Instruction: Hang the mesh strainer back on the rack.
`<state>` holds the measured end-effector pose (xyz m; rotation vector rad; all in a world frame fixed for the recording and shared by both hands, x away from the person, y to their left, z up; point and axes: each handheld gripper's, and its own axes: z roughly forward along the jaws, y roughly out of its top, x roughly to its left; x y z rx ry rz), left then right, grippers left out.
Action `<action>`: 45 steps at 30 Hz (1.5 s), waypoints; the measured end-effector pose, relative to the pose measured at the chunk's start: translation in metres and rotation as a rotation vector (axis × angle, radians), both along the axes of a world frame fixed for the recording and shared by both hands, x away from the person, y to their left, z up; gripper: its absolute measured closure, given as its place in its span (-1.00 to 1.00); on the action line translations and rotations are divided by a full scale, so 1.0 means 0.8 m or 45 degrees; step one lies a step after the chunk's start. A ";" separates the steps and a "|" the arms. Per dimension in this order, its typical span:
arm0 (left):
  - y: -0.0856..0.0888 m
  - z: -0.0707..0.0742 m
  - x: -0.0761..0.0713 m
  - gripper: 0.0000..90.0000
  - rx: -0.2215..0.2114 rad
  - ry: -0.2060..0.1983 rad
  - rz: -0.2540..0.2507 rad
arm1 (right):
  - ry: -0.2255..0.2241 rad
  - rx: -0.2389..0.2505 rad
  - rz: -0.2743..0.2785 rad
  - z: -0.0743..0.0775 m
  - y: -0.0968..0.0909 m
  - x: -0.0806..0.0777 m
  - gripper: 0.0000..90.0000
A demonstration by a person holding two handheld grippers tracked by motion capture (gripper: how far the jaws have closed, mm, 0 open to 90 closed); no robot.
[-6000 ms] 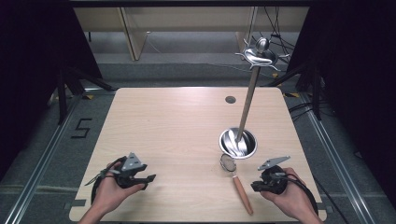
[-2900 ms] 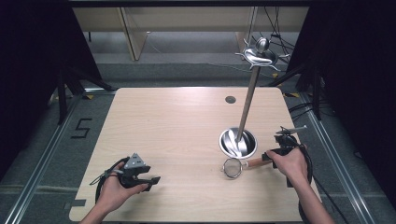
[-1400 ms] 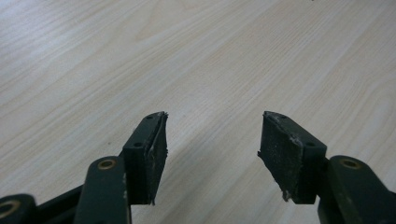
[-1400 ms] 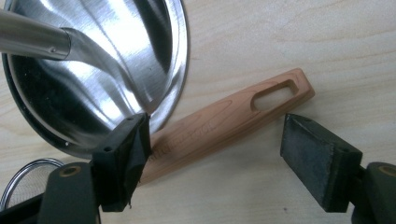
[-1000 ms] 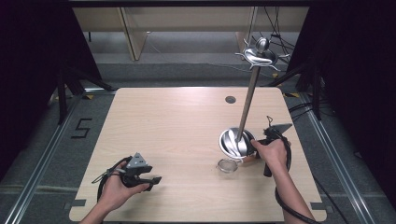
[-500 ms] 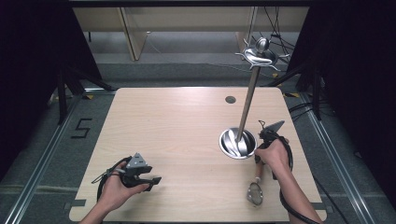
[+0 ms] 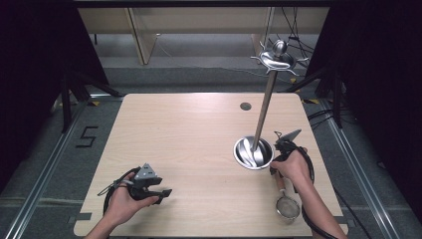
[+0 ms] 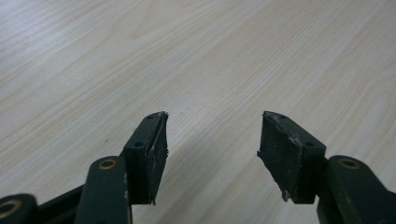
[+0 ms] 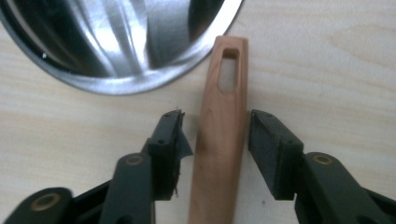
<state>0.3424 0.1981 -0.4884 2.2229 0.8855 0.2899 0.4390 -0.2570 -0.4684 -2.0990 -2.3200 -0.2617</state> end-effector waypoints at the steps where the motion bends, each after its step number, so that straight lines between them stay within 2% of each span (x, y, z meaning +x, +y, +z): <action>1: 0.001 0.000 0.001 -0.09 0.008 -0.010 -0.004 | 0.000 0.028 -0.038 0.001 0.002 -0.001 0.20; 2: 0.000 0.000 0.001 -0.09 0.001 -0.005 0.003 | 0.022 0.010 0.006 0.002 -0.002 -0.003 0.21; 4: 0.000 0.000 0.001 -0.09 0.009 -0.009 -0.004 | 0.046 0.029 -0.039 0.004 0.002 -0.010 0.22; 5: 0.000 0.000 0.001 -0.09 0.007 -0.007 -0.001 | 0.023 0.020 -0.020 0.001 0.002 -0.015 0.22; 8: -0.001 0.000 -0.001 -0.09 -0.009 0.010 0.004 | 0.080 0.032 -0.054 0.006 0.004 -0.027 0.26; 10: 0.000 0.000 0.001 -0.09 0.008 -0.006 -0.001 | 0.073 0.016 -0.040 0.005 0.002 -0.030 0.27; 12: 0.000 0.000 0.001 -0.09 0.012 -0.008 -0.005 | 0.097 0.011 -0.026 0.004 0.001 -0.036 0.29; 13: -0.001 -0.001 0.000 -0.09 0.000 0.001 0.003 | 0.075 0.021 -0.012 0.002 0.000 -0.039 0.31; 14: -0.001 0.000 0.000 -0.09 -0.002 0.012 -0.001 | 0.087 0.022 -0.015 0.002 -0.001 -0.040 0.32; 15: -0.002 -0.001 -0.001 -0.09 -0.012 0.010 0.008 | 0.134 0.013 -0.011 0.004 -0.002 -0.040 0.33; 16: -0.001 -0.001 0.001 -0.09 0.008 -0.001 -0.002 | 0.101 0.010 0.016 0.002 -0.004 -0.041 0.36; 17: -0.001 -0.001 0.000 -0.09 -0.005 0.011 0.005 | 0.095 0.009 0.022 0.001 -0.003 -0.041 0.39; 19: 0.000 -0.001 0.001 -0.09 0.012 -0.002 0.001 | 0.107 0.006 0.036 0.000 -0.003 -0.041 0.44; 20: -0.002 -0.002 -0.001 -0.09 -0.012 0.027 0.031 | 0.088 -0.005 0.031 -0.002 -0.003 -0.042 0.47; 23: 0.000 -0.001 0.001 -0.09 0.011 -0.001 -0.002 | 0.097 -0.001 0.042 -0.001 -0.001 -0.043 0.48; 24: -0.002 -0.002 -0.001 -0.09 -0.010 0.028 0.025 | 0.074 -0.019 0.068 -0.002 -0.002 -0.043 0.48; 25: -0.002 -0.002 -0.001 -0.09 -0.012 0.025 0.026 | 0.074 -0.030 0.073 -0.002 -0.003 -0.044 0.48; 26: 0.000 -0.001 0.001 -0.09 0.008 -0.001 0.001 | 0.084 -0.024 0.037 0.000 -0.002 -0.043 0.49; 27: 0.000 -0.001 0.001 -0.09 0.009 -0.003 0.002 | 0.069 -0.023 0.096 -0.002 -0.007 -0.044 0.49; 28: -0.002 -0.002 -0.001 -0.09 -0.014 0.025 0.031 | 0.136 0.020 0.077 0.003 -0.007 -0.044 0.50; 29: -0.002 -0.002 -0.001 -0.09 -0.018 0.027 0.031 | 0.117 0.029 0.034 0.003 -0.004 -0.046 0.52; 30: -0.002 -0.002 -0.001 -0.09 -0.017 0.026 0.030 | 0.058 -0.019 0.055 0.003 -0.006 -0.047 0.53; 31: -0.002 -0.002 -0.001 -0.09 -0.016 0.028 0.030 | 0.032 -0.017 0.072 0.003 -0.006 -0.049 0.53; 32: 0.000 -0.001 0.001 -0.09 0.009 0.003 -0.004 | 0.029 -0.015 0.097 0.003 -0.009 -0.050 0.53; 33: 0.000 -0.001 0.001 -0.09 0.009 0.004 -0.003 | 0.017 -0.003 0.089 0.004 -0.008 -0.052 0.53; 34: -0.001 -0.002 0.001 -0.09 0.007 0.000 0.003 | 0.009 -0.017 0.121 0.003 -0.011 -0.053 0.53; 37: 0.000 -0.002 0.002 -0.09 0.012 0.001 -0.002 | -0.024 0.031 0.108 0.004 -0.011 -0.058 0.53; 38: -0.001 -0.002 0.002 -0.09 0.010 0.003 0.000 | -0.027 0.021 0.125 0.005 -0.013 -0.059 0.53; 39: -0.001 -0.002 0.002 -0.09 0.012 0.003 -0.003 | -0.055 0.034 0.119 0.006 -0.013 -0.061 0.53; 40: -0.001 -0.002 0.001 -0.09 0.005 0.007 0.001 | -0.095 0.004 0.174 0.005 -0.018 -0.061 0.53; 41: -0.001 -0.002 0.000 -0.09 -0.002 0.019 0.001 | -0.108 0.021 0.187 0.007 -0.020 -0.062 0.53; 42: -0.001 -0.002 0.001 -0.09 -0.001 0.013 0.003 | -0.145 0.039 0.182 0.011 -0.023 -0.066 0.53; 43: -0.001 -0.002 0.002 -0.09 0.011 0.002 -0.002 | -0.145 0.039 0.182 0.011 -0.023 -0.066 0.53; 45: -0.001 -0.002 0.002 -0.09 0.011 0.002 0.001 | -0.196 0.059 0.188 0.015 -0.025 -0.071 0.53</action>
